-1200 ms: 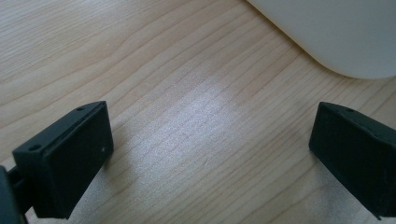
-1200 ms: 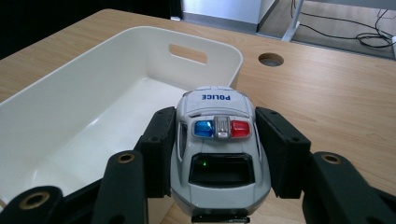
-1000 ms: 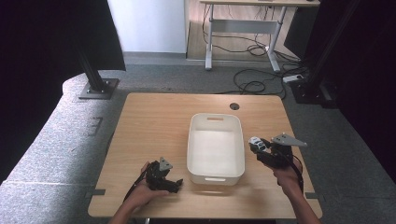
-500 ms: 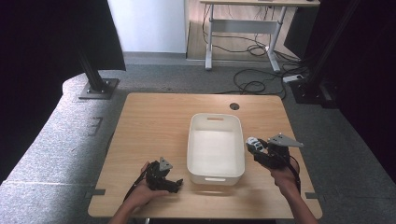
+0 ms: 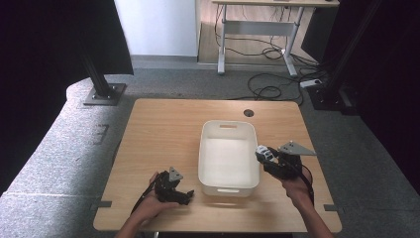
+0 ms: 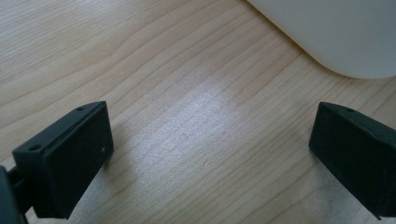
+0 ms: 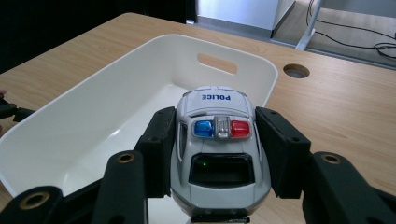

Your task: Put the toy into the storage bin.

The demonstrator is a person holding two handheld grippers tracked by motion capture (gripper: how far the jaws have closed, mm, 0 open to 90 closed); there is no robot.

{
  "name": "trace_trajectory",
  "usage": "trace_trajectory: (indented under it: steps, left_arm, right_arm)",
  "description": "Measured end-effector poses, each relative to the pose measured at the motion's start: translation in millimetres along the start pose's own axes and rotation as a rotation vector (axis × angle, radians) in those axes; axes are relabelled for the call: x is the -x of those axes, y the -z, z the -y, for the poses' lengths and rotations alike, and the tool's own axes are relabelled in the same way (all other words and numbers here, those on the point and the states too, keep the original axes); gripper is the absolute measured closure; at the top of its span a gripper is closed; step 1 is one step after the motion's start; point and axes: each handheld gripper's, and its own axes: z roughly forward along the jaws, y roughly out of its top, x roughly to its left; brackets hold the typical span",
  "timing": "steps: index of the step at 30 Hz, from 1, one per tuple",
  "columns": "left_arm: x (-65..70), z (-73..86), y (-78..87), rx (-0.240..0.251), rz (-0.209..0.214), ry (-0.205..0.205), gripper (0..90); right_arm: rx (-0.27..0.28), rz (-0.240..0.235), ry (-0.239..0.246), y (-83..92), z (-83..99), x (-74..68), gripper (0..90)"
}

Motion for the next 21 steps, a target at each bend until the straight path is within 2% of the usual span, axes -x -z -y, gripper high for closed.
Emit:
trace_trajectory:
  steps: [21]
  left_arm:
    - [0.1,0.0,0.1,0.0,0.0,0.001,0.1]
  right_arm:
    - [-0.02,-0.01,0.009,-8.9,-0.6,-7.0,50.2]
